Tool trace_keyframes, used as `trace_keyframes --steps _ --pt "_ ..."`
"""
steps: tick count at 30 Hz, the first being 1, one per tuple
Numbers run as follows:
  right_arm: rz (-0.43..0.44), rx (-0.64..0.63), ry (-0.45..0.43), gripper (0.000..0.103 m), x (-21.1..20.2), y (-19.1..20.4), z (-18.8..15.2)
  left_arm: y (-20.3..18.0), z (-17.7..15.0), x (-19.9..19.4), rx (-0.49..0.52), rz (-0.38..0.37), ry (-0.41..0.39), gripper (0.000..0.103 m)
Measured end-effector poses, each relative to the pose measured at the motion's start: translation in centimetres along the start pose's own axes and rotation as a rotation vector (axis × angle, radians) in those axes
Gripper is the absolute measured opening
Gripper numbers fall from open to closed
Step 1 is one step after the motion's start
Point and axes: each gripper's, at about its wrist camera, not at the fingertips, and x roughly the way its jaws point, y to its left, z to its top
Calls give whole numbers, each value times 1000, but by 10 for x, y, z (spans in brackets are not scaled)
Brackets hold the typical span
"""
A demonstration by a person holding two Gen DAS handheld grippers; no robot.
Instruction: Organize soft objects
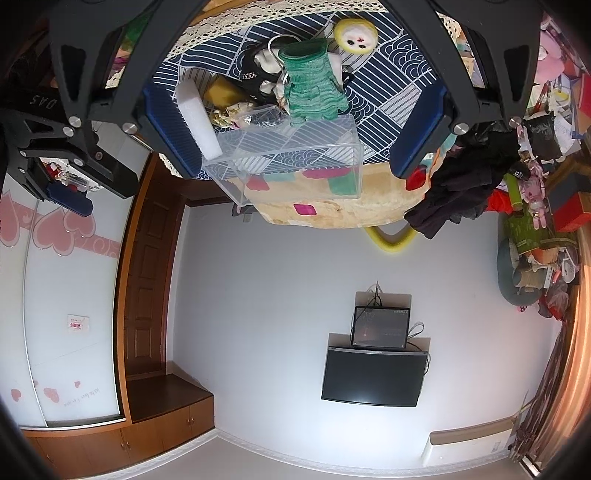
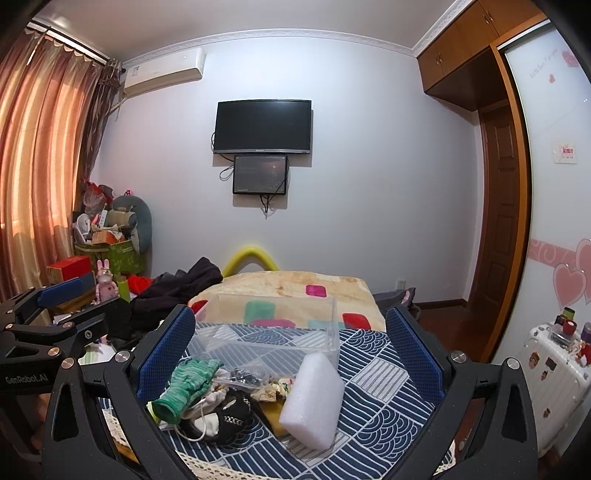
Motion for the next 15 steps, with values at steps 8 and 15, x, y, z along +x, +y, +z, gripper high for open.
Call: trace_keyframes --steps 8,15 --pt "20 6 13 103 9 -2 -6 -1 -4 2 8 -7 -6 103" --pt "5 17 42 98 20 -9 -15 1 -7 9 21 22 2 89"
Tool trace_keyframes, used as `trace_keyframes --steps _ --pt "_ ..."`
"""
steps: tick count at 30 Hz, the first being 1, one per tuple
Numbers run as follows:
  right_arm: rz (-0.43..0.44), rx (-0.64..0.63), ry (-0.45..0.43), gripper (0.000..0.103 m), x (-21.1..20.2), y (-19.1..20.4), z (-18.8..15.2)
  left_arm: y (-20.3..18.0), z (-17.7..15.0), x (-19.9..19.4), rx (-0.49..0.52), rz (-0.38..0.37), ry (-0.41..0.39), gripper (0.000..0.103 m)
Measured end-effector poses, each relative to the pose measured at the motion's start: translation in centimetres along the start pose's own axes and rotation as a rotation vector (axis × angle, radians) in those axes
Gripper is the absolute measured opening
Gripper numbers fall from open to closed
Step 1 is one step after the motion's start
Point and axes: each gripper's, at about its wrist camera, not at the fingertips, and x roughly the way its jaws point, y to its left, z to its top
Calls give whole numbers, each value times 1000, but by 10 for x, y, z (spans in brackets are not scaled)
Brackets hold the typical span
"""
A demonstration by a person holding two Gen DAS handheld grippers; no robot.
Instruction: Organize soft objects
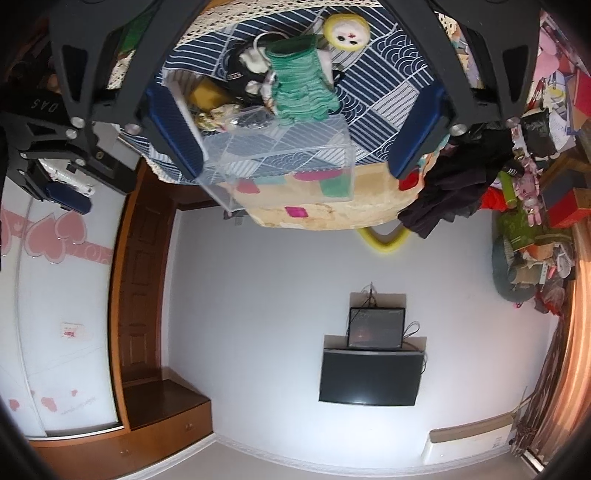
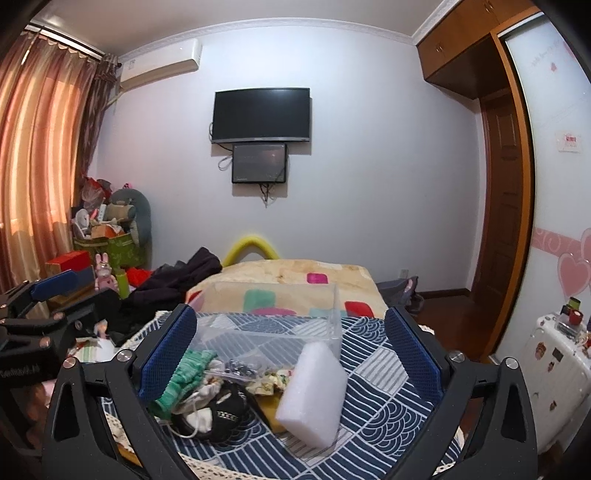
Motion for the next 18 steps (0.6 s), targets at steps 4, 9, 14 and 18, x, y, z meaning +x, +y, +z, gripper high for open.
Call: trace_keyframes --steps 4,9,14,18 --pt "-9 30 39 88 9 -11 -5 11 -3 12 -12 23 42 83" --pt "-14 77 108 75 23 -25 -14 31 -15 29 -28 59 105 74" --pt "3 120 189 69 38 -33 -26 55 -38 48 -50 79 212 68" --pt "23 147 252 69 49 -37 -35 67 -65 60 -66 86 315 68"
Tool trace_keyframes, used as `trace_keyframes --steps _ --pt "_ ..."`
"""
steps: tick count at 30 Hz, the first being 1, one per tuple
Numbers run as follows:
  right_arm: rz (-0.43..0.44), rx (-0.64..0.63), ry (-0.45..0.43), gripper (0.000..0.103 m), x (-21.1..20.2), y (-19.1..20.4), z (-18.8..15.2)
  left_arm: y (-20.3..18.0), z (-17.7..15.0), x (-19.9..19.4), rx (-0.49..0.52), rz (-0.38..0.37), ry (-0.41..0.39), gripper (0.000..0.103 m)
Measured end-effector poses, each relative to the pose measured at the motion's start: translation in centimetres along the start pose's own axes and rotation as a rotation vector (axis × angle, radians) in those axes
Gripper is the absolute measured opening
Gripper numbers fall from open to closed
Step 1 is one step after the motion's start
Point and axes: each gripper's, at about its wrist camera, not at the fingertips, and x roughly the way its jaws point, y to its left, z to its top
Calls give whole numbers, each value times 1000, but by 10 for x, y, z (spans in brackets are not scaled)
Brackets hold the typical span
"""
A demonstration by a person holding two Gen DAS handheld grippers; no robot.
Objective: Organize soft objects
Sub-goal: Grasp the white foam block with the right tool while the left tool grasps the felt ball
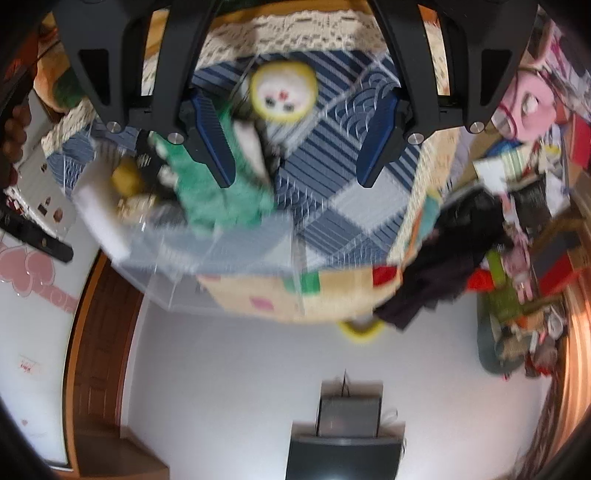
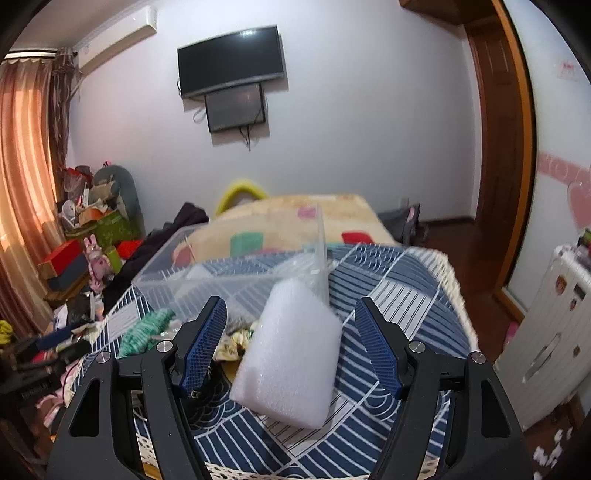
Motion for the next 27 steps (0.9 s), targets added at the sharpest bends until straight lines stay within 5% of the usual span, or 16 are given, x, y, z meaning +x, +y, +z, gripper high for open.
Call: trace_keyframes --steps 8,13,16,23,27 --pt "6 47 98 69 19 -8 -10 2 -31 25 -10 -53 137 66" --pt "52 92 156 73 33 -14 -14 1 -41 43 -29 -77 196 47" --pt "57 93 176 77 37 -13 -18 -1 -48 51 -27 -103 241 46" --pt "46 92 210 77 42 -16 -20 -4 -51 46 6 -98 222 44" --pt "12 107 223 86 45 -23 -22 -3 -45 37 9 -87 190 44"
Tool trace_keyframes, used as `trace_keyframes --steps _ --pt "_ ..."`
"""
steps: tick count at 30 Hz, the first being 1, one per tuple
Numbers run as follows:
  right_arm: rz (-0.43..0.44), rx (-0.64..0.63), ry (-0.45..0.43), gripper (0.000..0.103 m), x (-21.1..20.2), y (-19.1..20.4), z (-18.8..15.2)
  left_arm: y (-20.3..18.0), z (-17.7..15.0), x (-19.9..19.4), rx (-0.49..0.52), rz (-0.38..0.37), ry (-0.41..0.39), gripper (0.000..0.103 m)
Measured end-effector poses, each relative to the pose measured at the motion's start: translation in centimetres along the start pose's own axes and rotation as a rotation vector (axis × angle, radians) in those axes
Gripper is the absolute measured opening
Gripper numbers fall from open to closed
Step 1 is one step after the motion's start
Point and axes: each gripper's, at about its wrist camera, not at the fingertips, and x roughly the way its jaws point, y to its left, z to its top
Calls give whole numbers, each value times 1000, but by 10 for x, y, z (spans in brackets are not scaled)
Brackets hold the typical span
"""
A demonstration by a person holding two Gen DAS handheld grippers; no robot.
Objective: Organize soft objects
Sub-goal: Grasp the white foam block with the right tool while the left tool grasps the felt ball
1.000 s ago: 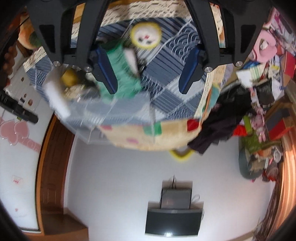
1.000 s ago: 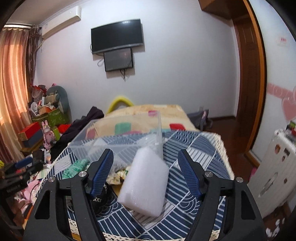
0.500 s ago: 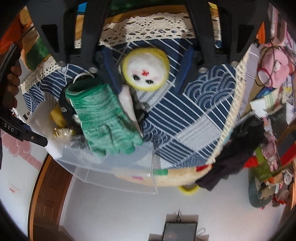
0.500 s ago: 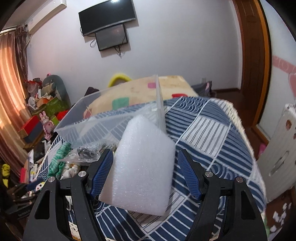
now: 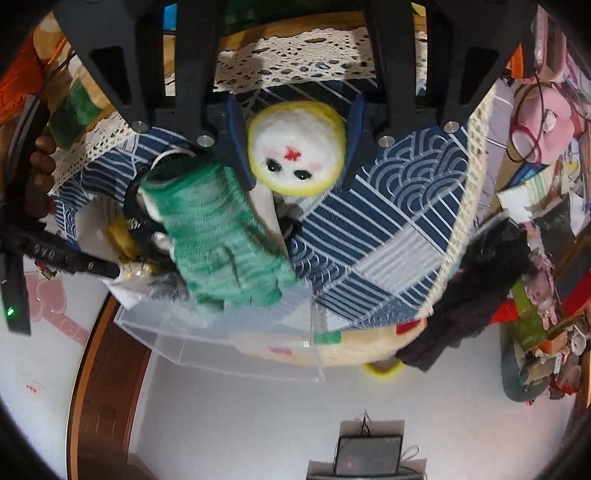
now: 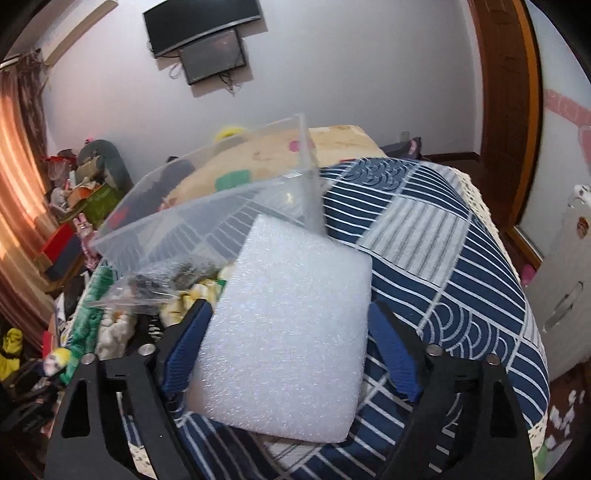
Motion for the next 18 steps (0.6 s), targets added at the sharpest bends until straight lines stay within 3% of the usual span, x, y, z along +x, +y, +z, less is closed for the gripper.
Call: trace_keyframes --steps 6,18 --pt "31 42 19 84 2 -8 -2 2 13 -22 3 19 -73 44" --pt "-20 -69 -140 83 -45 13 16 6 59 -45 -21 28 -194 44"
